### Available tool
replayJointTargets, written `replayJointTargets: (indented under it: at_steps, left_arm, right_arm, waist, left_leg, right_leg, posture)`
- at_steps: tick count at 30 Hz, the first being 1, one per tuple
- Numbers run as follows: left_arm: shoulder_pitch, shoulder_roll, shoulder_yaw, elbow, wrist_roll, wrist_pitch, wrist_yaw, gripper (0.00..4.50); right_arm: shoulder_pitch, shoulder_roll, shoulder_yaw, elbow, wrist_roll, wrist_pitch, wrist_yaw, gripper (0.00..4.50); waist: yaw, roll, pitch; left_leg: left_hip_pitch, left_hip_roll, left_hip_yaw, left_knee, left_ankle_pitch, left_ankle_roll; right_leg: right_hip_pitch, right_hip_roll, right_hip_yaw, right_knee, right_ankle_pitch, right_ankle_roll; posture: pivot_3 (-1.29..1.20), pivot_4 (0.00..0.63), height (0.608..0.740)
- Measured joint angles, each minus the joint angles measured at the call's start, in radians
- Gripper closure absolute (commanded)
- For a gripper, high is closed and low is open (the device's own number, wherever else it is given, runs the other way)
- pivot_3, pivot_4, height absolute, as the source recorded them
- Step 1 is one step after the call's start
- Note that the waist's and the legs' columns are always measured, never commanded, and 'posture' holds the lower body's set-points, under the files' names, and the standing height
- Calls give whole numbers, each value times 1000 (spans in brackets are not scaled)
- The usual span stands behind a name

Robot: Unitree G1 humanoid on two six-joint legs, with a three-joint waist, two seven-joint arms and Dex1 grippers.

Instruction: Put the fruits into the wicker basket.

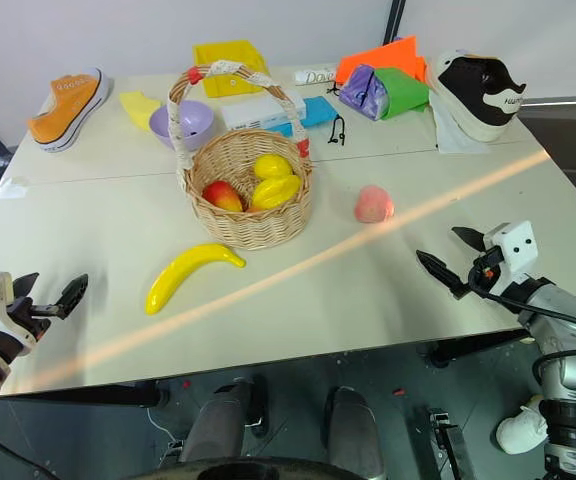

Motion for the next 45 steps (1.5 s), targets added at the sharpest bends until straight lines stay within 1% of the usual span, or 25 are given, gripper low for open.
replayJointTargets:
  at_steps: [5, 9, 14, 18, 21, 23, 25, 32, 35, 38, 39, 43, 45]
  left_arm:
    - [-9, 3, 0, 0, -18, 7, -1, 0]
    - [-33, 21, -4, -25, -61, 51, -24, 0]
    - [-105, 97, -38, -114, -151, 145, -83, 0]
    - [-164, 181, -134, -177, -197, 233, -148, 0]
    - [-223, 239, -215, -177, -199, 280, -189, 0]
    - [-279, 282, -284, -172, -185, 303, -218, 0]
    - [-345, 326, -378, -154, -144, 308, -248, 0]
    - [-462, 341, -580, -52, -28, 306, -314, 0]
    - [-471, 344, -614, -16, 15, 301, -328, 0]
    - [-469, 349, -614, -6, 36, 293, -345, 772]
    - [-461, 355, -613, -6, 45, 280, -354, 1202]
    - [-427, 373, -611, -5, 79, 243, -366, 3209]
    - [-403, 378, -598, -6, 87, 217, -366, 3209]
  right_arm:
    - [-2, 0, 1, 0, 0, 0, 1, 34]
    - [-2, 0, 4, -26, 2, 5, 7, 34]
    - [-3, -16, 41, -123, 36, 61, 48, 34]
    - [6, -46, 66, -263, 84, 136, 81, 34]
    - [27, -67, 90, -373, 118, 191, 91, 34]
    - [32, -73, 123, -446, 130, 222, 91, 34]
    - [23, -73, 168, -516, 142, 247, 87, 34]
    - [-41, -60, 248, -631, 170, 289, 45, 34]
    - [-39, -57, 262, -636, 174, 288, 37, 34]
    - [-27, -58, 264, -635, 172, 284, 38, 0]
    - [-26, -58, 264, -635, 171, 280, 39, 0]
    - [-27, -57, 266, -624, 158, 262, 40, 0]
    - [-34, -56, 277, -617, 153, 255, 44, 0]
  waist:
    - [1, 0, 0]
    - [0, 0, 0]
    - [0, 0, 0]
    - [2, 0, 0]
    - [2, 0, 0]
    - [1, 0, 0]
    - [1, 0, 0]
    - [1, 0, 0]
    - [1, 0, 0]
    - [2, 0, 0]
    - [2, 0, 0]
    - [1, 0, 0]
    - [0, 0, 0]
  left_leg:
    - [0, 0, 0, 0, 0, 0]
    - [0, 0, 0, 0, 0, 0]
    - [0, 0, 0, 0, 0, 0]
    - [0, 0, 0, 0, 0, 0]
    - [0, 0, 0, 0, 0, 0]
    - [0, 0, 0, 0, 0, 0]
    - [0, 0, 0, 0, 0, 0]
    - [-6, 0, 0, -1, 0, 0]
    - [-11, -1, 0, 1, 0, 0]
    - [-14, -1, 0, 3, 1, 2]
    - [-14, -2, 0, 3, 1, 2]
    - [-13, -2, 0, 4, 1, 1]
    - [-12, -1, 0, 4, 1, 1]
  right_leg:
    - [0, 0, 0, 0, 0, 0]
    - [0, 0, 0, 0, 0, 0]
    - [0, 0, 0, 0, 0, 0]
    - [0, 0, 0, 0, 0, 0]
    - [0, 0, 0, 0, 0, 0]
    - [0, 0, 0, 0, 0, 0]
    - [-1, 0, 0, 0, 0, 0]
    - [-8, 0, 1, 0, 0, 0]
    - [-10, 1, 1, 1, 0, 0]
    - [-10, 1, 0, 3, 0, 0]
    - [-9, 1, 0, 3, 0, 0]
    - [-10, 1, 0, 5, 0, 0]
    - [-11, 1, 0, 5, 0, 0]
  posture:
    - [0, 150, 740]
    - [0, 150, 740]
    - [0, 150, 740]
    - [0, 150, 740]
    - [0, 150, 740]
    - [0, 150, 740]
    - [0, 150, 740]
    - [0, 150, 740]
    - [0, 150, 740]
    - [0, 150, 740]
    - [0, 150, 740]
    - [0, 150, 740]
    - [0, 150, 740]
